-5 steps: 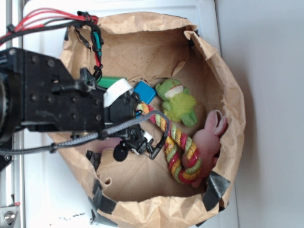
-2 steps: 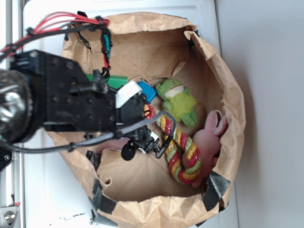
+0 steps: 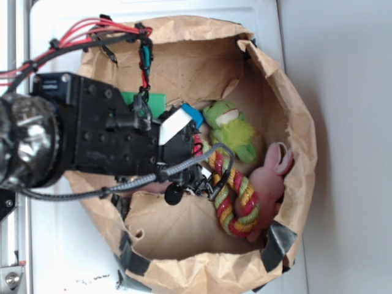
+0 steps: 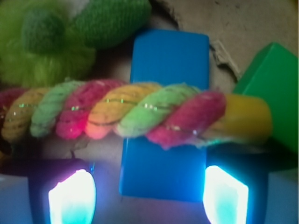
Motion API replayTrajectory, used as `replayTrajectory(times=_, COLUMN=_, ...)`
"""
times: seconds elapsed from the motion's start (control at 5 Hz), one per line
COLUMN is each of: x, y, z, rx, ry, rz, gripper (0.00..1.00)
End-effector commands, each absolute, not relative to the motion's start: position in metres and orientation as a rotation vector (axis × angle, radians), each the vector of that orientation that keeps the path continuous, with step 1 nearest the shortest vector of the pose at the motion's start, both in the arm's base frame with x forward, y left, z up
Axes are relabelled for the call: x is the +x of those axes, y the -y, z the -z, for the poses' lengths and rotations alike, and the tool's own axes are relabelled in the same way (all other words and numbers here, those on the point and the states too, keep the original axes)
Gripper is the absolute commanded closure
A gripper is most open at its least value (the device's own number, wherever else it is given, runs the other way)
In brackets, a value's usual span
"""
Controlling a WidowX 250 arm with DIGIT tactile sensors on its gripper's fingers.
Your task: Grab the blue block.
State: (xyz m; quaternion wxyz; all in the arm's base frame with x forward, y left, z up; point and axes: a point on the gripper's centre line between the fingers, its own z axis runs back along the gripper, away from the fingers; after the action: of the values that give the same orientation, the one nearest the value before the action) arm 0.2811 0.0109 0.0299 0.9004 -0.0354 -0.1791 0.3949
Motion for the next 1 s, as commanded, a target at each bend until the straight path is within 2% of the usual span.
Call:
replayTrajectory(times=0.0, x=0.288, y=-0.006, z=-0.035, rx=-0.077, ry=0.425, rz=-0.795, gripper=0.00)
replayTrajectory(times=0.8, x=0.307, y=-0.013, z=-0.033, rx=-0.044, ry=0.430, rz=-0.862, gripper=0.00)
